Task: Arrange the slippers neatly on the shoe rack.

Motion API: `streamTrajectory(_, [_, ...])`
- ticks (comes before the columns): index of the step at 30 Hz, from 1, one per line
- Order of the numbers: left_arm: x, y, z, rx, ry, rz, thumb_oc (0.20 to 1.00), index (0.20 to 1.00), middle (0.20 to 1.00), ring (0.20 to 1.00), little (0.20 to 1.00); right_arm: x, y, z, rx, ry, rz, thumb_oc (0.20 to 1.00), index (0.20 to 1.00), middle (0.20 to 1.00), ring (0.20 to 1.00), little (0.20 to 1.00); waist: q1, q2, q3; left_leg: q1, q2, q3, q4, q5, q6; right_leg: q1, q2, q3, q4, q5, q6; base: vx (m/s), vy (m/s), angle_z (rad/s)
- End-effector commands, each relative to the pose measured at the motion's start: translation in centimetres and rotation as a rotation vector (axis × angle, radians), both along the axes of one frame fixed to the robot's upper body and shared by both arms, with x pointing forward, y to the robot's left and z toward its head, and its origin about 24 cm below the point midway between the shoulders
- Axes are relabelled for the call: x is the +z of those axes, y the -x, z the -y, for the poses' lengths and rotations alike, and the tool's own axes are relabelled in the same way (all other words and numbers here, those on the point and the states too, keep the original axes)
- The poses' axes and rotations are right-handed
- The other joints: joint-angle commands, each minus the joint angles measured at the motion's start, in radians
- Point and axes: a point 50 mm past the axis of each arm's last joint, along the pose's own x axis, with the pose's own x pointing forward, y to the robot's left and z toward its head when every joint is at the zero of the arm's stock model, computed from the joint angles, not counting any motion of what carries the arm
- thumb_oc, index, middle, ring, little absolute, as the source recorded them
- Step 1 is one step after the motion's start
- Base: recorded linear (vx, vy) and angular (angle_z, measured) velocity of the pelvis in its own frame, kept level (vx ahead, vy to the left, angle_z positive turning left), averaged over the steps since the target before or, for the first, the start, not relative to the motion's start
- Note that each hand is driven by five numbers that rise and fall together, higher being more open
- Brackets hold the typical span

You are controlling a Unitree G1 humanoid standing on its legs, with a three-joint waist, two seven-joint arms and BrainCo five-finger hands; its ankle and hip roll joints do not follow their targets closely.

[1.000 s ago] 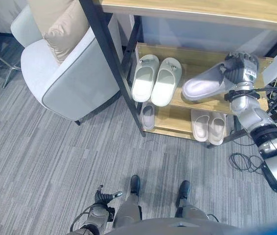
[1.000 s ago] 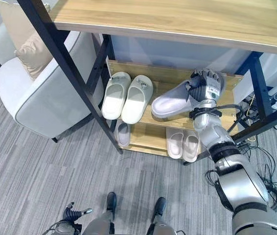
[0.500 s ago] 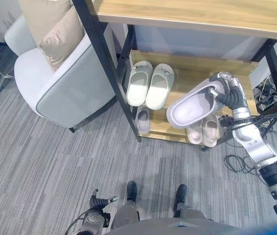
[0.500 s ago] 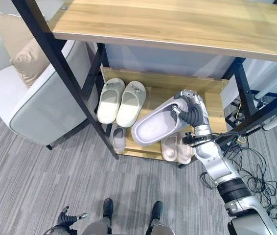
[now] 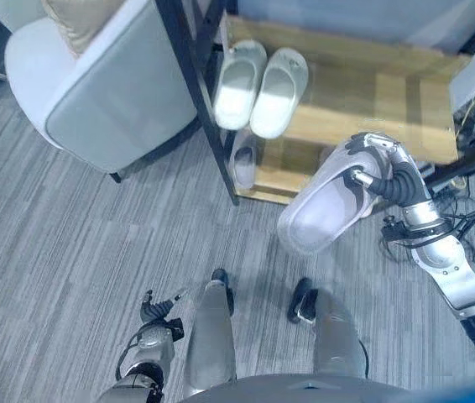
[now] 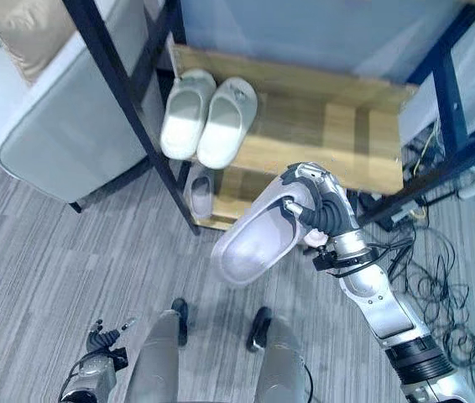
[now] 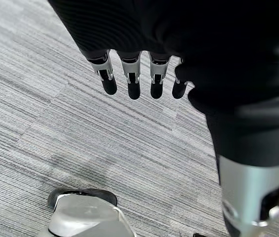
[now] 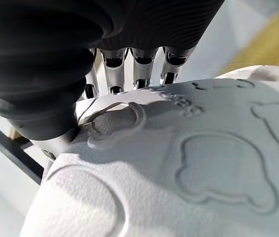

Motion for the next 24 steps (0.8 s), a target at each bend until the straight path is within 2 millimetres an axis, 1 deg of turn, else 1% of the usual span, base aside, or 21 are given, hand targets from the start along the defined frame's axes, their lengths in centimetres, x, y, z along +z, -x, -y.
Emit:
streamTrajectory(1, [0.0, 1.1, -0.5, 0.032, -0.011, 0.026, 1.000, 1.000, 1.000, 1.000, 1.000, 4.2, 1.4, -0.2, 0.118, -0.087, 0.148, 0.200, 0.200, 0.200, 0.200, 0.200, -0.002, -0.003, -0.053, -0.015, 0.063, -0.006, 0.062, -0.089, 0.001, -0.031, -0.077, 0.038, 0.113, -0.082, 0.072, -0.14, 0.026, -0.14])
streamTrajectory(2, [0.1, 0.9, -0.5, 0.041, -0.006, 0.040, 1.000, 1.000, 1.000, 1.000, 1.000, 4.5, 1.6, -0.3, 0.130, -0.087, 0.155, 0.200, 0.200, 0.200, 0.200, 0.200, -0.005, -0.003, -0.049, -0.045, 0.064, -0.010, 0.094, -0.101, 0.005, -0.065, -0.081, 0.048, 0.149, -0.093, 0.069, -0.04, 0.000, -0.24])
streamTrajectory(3, [0.2, 0.7, -0.5, 0.056, 0.002, 0.062, 1.000, 1.000, 1.000, 1.000, 1.000, 4.7, 1.9, -0.6, 0.156, -0.081, 0.154, 0.200, 0.200, 0.200, 0.200, 0.200, -0.005, -0.004, -0.041, -0.071, 0.072, -0.015, 0.152, -0.150, 0.003, -0.098, -0.082, 0.067, 0.205, -0.145, 0.072, 0.00, -0.008, -0.21])
streamTrajectory(4, [0.5, 0.3, -0.6, 0.061, -0.001, 0.081, 1.000, 1.000, 1.000, 1.000, 1.000, 4.9, 2.0, -0.6, 0.160, -0.077, 0.158, 0.200, 0.200, 0.200, 0.200, 0.200, -0.005, -0.005, -0.036, -0.099, 0.072, -0.018, 0.193, -0.161, 0.004, -0.124, -0.090, 0.074, 0.234, -0.154, 0.067, -0.03, -0.014, -0.19])
streamTrajectory(6, [1.4, -0.8, -0.6, 0.080, -0.001, 0.155, 1.000, 1.000, 1.000, 1.000, 1.000, 5.7, 2.6, -1.5, 0.203, -0.045, 0.185, 0.200, 0.200, 0.200, 0.200, 0.200, -0.008, -0.004, -0.007, -0.218, 0.067, -0.029, 0.316, -0.206, 0.005, -0.236, -0.111, 0.104, 0.342, -0.201, 0.051, -0.12, 0.001, 0.01])
streamTrajectory(8, [2.9, -2.8, -0.6, 0.071, -0.031, 0.251, 1.000, 1.000, 1.000, 1.000, 1.000, 6.2, 2.6, -2.6, 0.238, -0.004, 0.198, 0.200, 0.200, 0.200, 0.200, 0.200, -0.012, -0.002, 0.011, -0.403, 0.055, -0.052, 0.484, -0.258, 0.009, -0.419, -0.135, 0.160, 0.500, -0.245, 0.037, -0.13, 0.027, 0.10])
streamTrajectory(9, [3.3, -3.3, -0.5, 0.069, -0.041, 0.271, 1.000, 1.000, 1.000, 1.000, 1.000, 6.3, 2.4, -2.8, 0.237, 0.008, 0.202, 0.200, 0.200, 0.200, 0.200, 0.200, -0.012, 0.000, 0.018, -0.436, 0.055, -0.059, 0.513, -0.267, 0.011, -0.454, -0.140, 0.171, 0.534, -0.255, 0.035, -0.10, 0.046, 0.12])
streamTrajectory(10, [4.2, -4.4, -0.3, 0.069, -0.045, 0.327, 1.000, 1.000, 1.000, 1.000, 1.000, 6.3, 1.9, -3.3, 0.242, 0.024, 0.193, 0.200, 0.200, 0.200, 0.200, 0.200, -0.012, 0.003, 0.022, -0.518, 0.057, -0.071, 0.590, -0.290, 0.017, -0.538, -0.144, 0.194, 0.609, -0.277, 0.031, -0.06, 0.048, 0.01])
streamTrajectory(11, [4.6, -4.6, -0.4, 0.072, -0.049, 0.346, 1.000, 1.000, 1.000, 1.000, 1.000, 6.3, 1.7, -3.5, 0.245, 0.038, 0.191, 0.200, 0.200, 0.200, 0.200, 0.200, -0.013, 0.004, 0.019, -0.561, 0.048, -0.079, 0.630, -0.302, 0.020, -0.583, -0.146, 0.204, 0.651, -0.286, 0.029, -0.04, 0.058, -0.06])
streamTrajectory(12, [5.6, -5.6, -0.2, 0.048, -0.055, 0.403, 1.000, 1.000, 1.000, 1.000, 1.000, 6.7, 0.9, -3.8, 0.221, 0.101, 0.213, 0.200, 0.200, 0.200, 0.200, 0.200, -0.008, 0.009, 0.018, -0.659, 0.035, -0.100, 0.728, -0.330, 0.026, -0.683, -0.157, 0.227, 0.748, -0.313, 0.026, 0.01, 0.038, -0.06])
streamTrajectory(13, [5.6, -5.6, -0.2, 0.049, -0.055, 0.404, 1.000, 1.000, 1.000, 1.000, 1.000, 6.7, 0.9, -3.8, 0.221, 0.101, 0.213, 0.200, 0.200, 0.200, 0.200, 0.200, -0.009, 0.008, 0.014, -0.666, 0.034, -0.100, 0.733, -0.332, 0.026, -0.691, -0.158, 0.229, 0.753, -0.315, 0.026, 0.03, 0.045, 0.02])
streamTrajectory(14, [6.2, -6.3, 0.1, 0.027, -0.060, 0.435, 1.000, 1.000, 1.000, 1.000, 1.000, 7.2, -0.3, -3.8, 0.184, 0.146, 0.227, 0.200, 0.200, 0.200, 0.200, 0.200, -0.005, 0.013, 0.013, -0.734, 0.023, -0.112, 0.814, -0.352, 0.030, -0.762, -0.163, 0.253, 0.830, -0.332, 0.028, 0.04, 0.038, 0.11])
streamTrajectory(15, [6.6, -6.6, 0.3, 0.010, -0.067, 0.454, 1.000, 1.000, 1.000, 1.000, 1.000, 7.6, -1.1, -3.7, 0.160, 0.161, 0.230, 0.200, 0.200, 0.200, 0.200, 0.200, 0.001, 0.016, 0.015, -0.767, 0.017, -0.118, 0.852, -0.361, 0.032, -0.795, -0.168, 0.263, 0.869, -0.340, 0.028, 0.07, 0.059, 0.08])
streamTrajectory(16, [6.9, -6.9, 0.4, 0.010, -0.057, 0.477, 1.000, 1.000, 1.000, 1.000, 1.000, 8.6, -2.5, -3.5, 0.112, 0.189, 0.251, 0.200, 0.200, 0.200, 0.200, 0.200, 0.010, 0.017, 0.015, -0.816, 0.009, -0.127, 0.923, -0.380, 0.035, -0.849, -0.173, 0.285, 0.937, -0.358, 0.026, 0.08, 0.045, 0.02])
streamTrajectory(18, [7.3, -7.2, 0.7, 0.008, -0.043, 0.506, 1.000, 1.000, 1.000, 1.000, 1.000, 9.5, -4.2, -3.1, 0.054, 0.217, 0.261, 0.200, 0.200, 0.200, 0.200, 0.200, 0.017, 0.020, 0.018, -0.873, 0.004, -0.139, 1.010, -0.403, 0.035, -0.915, -0.181, 0.315, 1.023, -0.381, 0.028, 0.10, 0.047, 0.01])
streamTrajectory(19, [7.6, -7.4, 0.7, 0.013, -0.035, 0.526, 1.000, 1.000, 1.000, 1.000, 1.000, 10.8, -5.6, -2.6, 0.000, 0.237, 0.280, 0.200, 0.200, 0.200, 0.200, 0.200, 0.026, 0.024, 0.027, -0.917, -0.003, -0.145, 1.082, -0.419, 0.038, -0.963, -0.181, 0.343, 1.094, -0.400, 0.026, 0.10, 0.055, 0.05])
streamTrajectory(20, [7.8, -7.6, 0.6, 0.019, -0.035, 0.539, 1.000, 1.000, 1.000, 1.000, 1.000, 11.9, -6.1, -2.5, -0.023, 0.235, 0.303, 0.200, 0.200, 0.200, 0.200, 0.200, 0.031, 0.025, 0.033, -0.936, -0.005, -0.150, 1.120, -0.431, 0.038, -0.984, -0.186, 0.353, 1.131, -0.410, 0.024, 0.12, 0.072, 0.02])
streamTrajectory(21, [8.2, -7.7, 0.4, 0.016, -0.038, 0.564, 1.000, 1.000, 1.000, 1.000, 1.000, 13.6, -6.9, -2.1, -0.062, 0.248, 0.334, 0.200, 0.200, 0.200, 0.200, 0.200, 0.042, 0.035, 0.049, -0.962, -0.007, -0.164, 1.175, -0.447, 0.037, -1.001, -0.190, 0.368, 1.180, -0.433, 0.023, 0.10, 0.054, 0.05])
streamTrajectory(22, [8.3, -7.8, 0.3, 0.017, -0.036, 0.571, 1.000, 1.000, 1.000, 1.000, 1.000, 14.4, -7.3, -2.0, -0.074, 0.240, 0.339, 0.200, 0.200, 0.200, 0.200, 0.200, 0.046, 0.041, 0.061, -0.974, -0.011, -0.175, 1.206, -0.453, 0.036, -1.001, -0.191, 0.377, 1.205, -0.443, 0.021, 0.11, 0.050, 0.13])
streamTrajectory(23, [8.8, -8.0, -0.2, 0.013, -0.053, 0.591, 1.000, 1.000, 1.000, 1.000, 1.000, 16.5, -7.9, -1.9, -0.095, 0.252, 0.361, 0.200, 0.200, 0.200, 0.200, 0.200, 0.054, 0.048, 0.091, -0.982, -0.018, -0.193, 1.257, -0.469, 0.034, -1.002, -0.195, 0.398, 1.258, -0.464, 0.021, 0.07, 0.031, 0.12])
streamTrajectory(24, [8.9, -8.0, -0.3, 0.008, -0.053, 0.598, 1.000, 1.000, 1.000, 1.000, 1.000, 17.3, -8.2, -1.8, -0.106, 0.250, 0.363, 0.200, 0.200, 0.200, 0.200, 0.200, 0.059, 0.052, 0.108, -0.982, -0.019, -0.198, 1.278, -0.475, 0.034, -1.002, -0.196, 0.410, 1.281, -0.472, 0.018, 0.06, 0.029, 0.10])
